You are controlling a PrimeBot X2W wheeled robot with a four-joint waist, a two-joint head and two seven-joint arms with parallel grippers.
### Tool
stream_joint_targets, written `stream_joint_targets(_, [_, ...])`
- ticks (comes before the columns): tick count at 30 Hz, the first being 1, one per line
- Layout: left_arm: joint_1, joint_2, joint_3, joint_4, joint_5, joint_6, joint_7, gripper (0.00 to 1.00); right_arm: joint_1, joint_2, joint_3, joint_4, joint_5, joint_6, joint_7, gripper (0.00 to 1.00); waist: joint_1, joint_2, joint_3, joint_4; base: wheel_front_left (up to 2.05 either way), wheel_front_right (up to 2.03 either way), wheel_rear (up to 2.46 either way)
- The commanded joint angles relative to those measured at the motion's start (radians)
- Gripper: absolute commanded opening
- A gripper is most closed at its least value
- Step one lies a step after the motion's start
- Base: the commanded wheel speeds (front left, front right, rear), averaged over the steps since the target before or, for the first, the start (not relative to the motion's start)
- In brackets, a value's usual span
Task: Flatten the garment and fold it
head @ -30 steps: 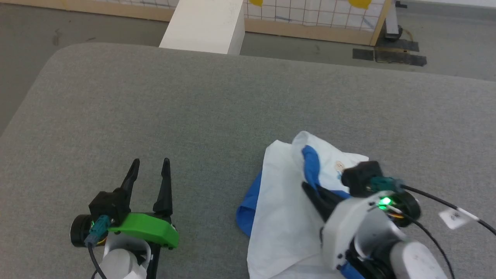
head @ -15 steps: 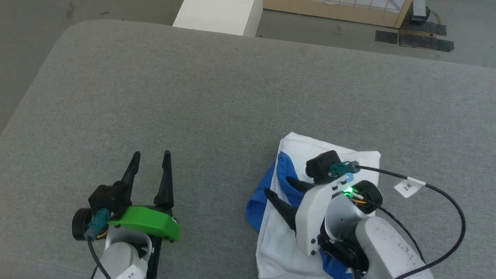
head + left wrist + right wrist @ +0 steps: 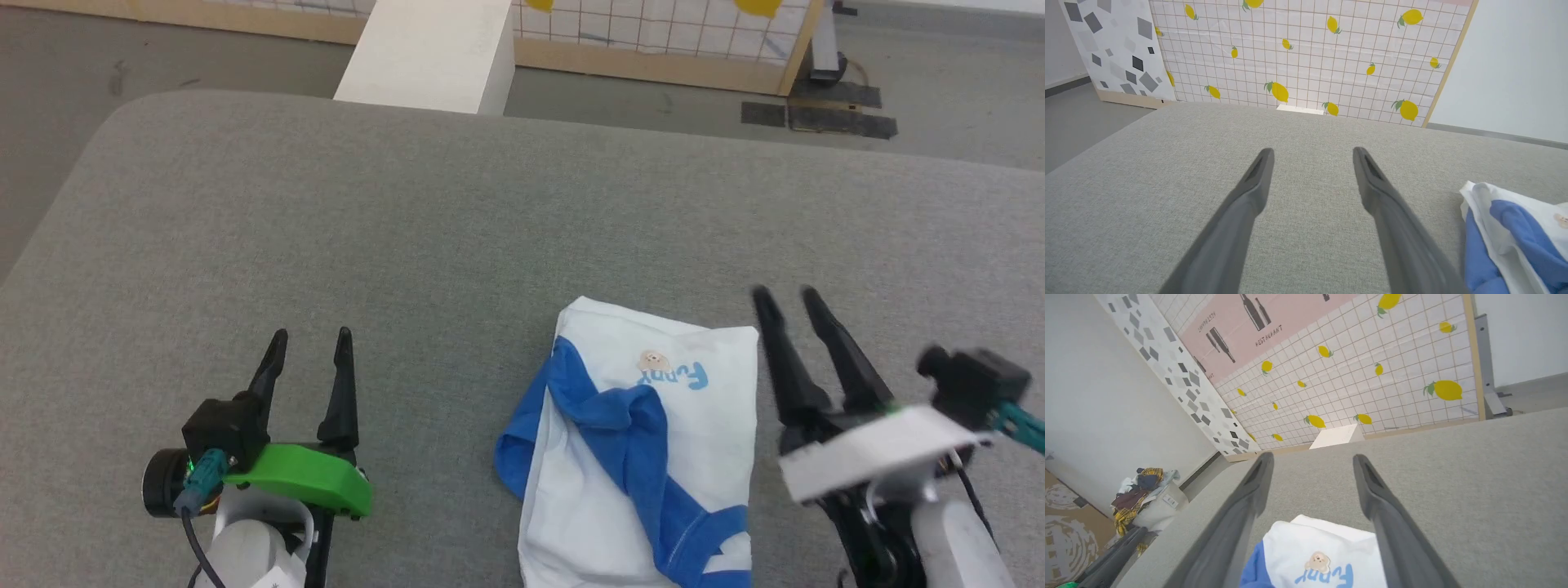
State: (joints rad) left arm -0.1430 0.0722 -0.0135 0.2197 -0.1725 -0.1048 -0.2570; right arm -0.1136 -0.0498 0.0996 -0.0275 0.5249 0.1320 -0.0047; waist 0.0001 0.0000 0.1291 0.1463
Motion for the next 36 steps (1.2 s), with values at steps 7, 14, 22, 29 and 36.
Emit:
stream_joint_targets(7, [0.016,0.000,0.007,-0.004,0.005,-0.008,-0.005,1.00,0.123,0.000,-0.093,0.118,0.100,-0.001,-0.022,1.00,-0.0001,0.0000,-0.024,-0.028,0.00,0.00,0.00])
stream_joint_targets(14, [0.017,-0.002,-0.003,0.004,0.005,-0.011,-0.005,1.00,0.096,0.000,-0.021,0.278,0.214,-0.001,0.035,1.00,-0.0001,0.0000,-0.026,-0.021,0.00,0.00,0.00])
stream_joint_targets(22, [0.018,-0.002,-0.011,0.010,0.002,-0.016,-0.005,1.00,0.003,0.000,0.066,0.468,0.310,-0.001,0.103,1.00,-0.0001,0.0000,-0.021,0.005,0.00,0.00,0.00])
stream_joint_targets(29, [0.026,-0.004,-0.010,0.016,0.001,-0.017,-0.005,1.00,-0.045,0.000,0.094,0.544,0.289,-0.001,0.133,0.00,-0.0001,0.0000,-0.026,0.016,0.00,0.00,0.00])
stream_joint_targets(36, [0.048,-0.002,0.009,0.006,0.002,-0.013,-0.005,1.00,-0.090,0.000,0.058,0.442,-0.048,-0.001,0.224,0.00,-0.0001,0.0000,-0.041,-0.027,0.00,0.00,0.00])
